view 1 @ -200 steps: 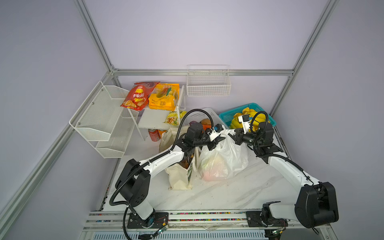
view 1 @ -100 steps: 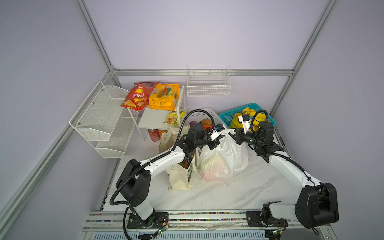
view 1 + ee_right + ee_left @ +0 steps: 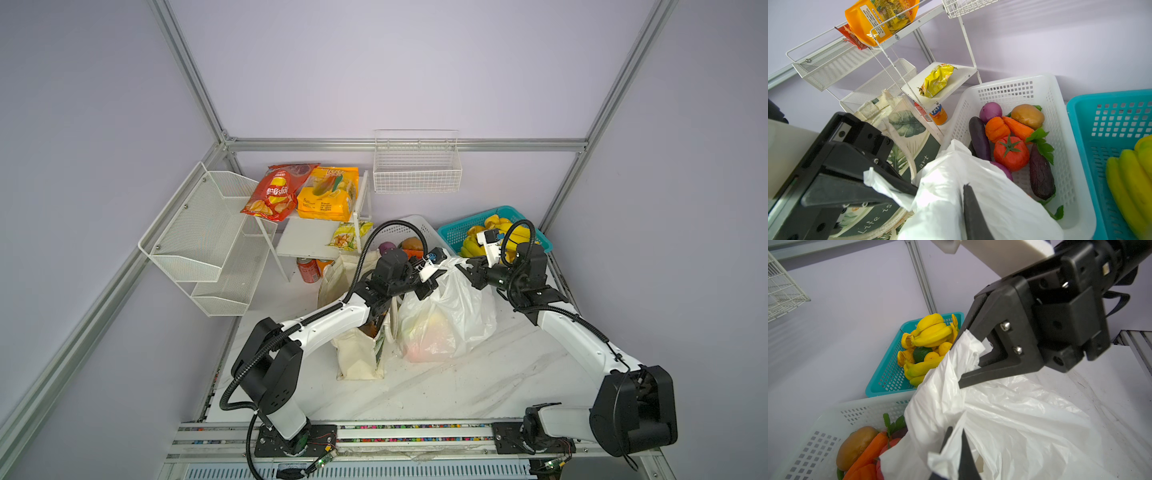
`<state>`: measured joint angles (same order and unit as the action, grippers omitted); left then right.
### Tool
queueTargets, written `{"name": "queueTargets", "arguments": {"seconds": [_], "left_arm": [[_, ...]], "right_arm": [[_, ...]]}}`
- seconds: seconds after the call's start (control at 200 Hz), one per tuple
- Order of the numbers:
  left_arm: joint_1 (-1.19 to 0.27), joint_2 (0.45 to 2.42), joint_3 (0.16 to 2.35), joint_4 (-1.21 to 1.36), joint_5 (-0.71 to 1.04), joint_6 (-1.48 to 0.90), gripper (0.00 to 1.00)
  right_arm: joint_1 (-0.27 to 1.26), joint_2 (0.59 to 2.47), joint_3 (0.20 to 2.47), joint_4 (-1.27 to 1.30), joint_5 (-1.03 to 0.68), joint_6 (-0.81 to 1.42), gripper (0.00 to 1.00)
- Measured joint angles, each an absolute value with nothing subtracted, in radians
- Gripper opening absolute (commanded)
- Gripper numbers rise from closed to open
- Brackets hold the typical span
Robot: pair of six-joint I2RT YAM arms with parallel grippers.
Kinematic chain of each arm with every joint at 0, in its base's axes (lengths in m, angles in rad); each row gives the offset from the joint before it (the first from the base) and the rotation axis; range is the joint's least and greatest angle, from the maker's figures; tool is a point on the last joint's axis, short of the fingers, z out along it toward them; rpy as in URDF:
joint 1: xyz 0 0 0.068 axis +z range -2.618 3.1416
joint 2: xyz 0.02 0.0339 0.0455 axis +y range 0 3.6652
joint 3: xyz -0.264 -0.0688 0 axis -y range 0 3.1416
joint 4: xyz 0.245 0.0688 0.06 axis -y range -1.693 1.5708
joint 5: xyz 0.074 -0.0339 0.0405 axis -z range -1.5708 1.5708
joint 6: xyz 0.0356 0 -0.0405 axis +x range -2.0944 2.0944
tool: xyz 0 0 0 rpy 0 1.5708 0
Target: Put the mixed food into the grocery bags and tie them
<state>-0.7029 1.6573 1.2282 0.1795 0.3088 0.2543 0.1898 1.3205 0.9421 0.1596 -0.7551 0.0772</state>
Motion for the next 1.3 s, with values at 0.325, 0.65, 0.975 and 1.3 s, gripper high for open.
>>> {"name": "queueTargets", "arguments": {"seconds": [0.325, 0.65, 0.975, 1.3], "left_arm": [[-0.703, 1.64, 1.217, 0.193, 0.248, 0.228, 0.0], [-0.703, 1.605, 1.205, 0.213, 0.234, 0.228, 0.0], [-0.717, 1.606, 1.169, 0.219, 0.246, 0.274, 0.0], [-0.74, 1.657, 1.166, 0.22, 0.246, 0.31, 0.0]], "right_arm": [[0.19, 1.321, 0.942, 0.144, -0.748, 0.076, 0.07], [0.184, 1.321, 0.942, 0.144, -0.747, 0.077, 0.07], [0.181, 1.321, 0.942, 0.137, -0.751, 0.085, 0.07], [0.175, 1.324, 0.942, 0.128, -0.767, 0.058, 0.17]]}}
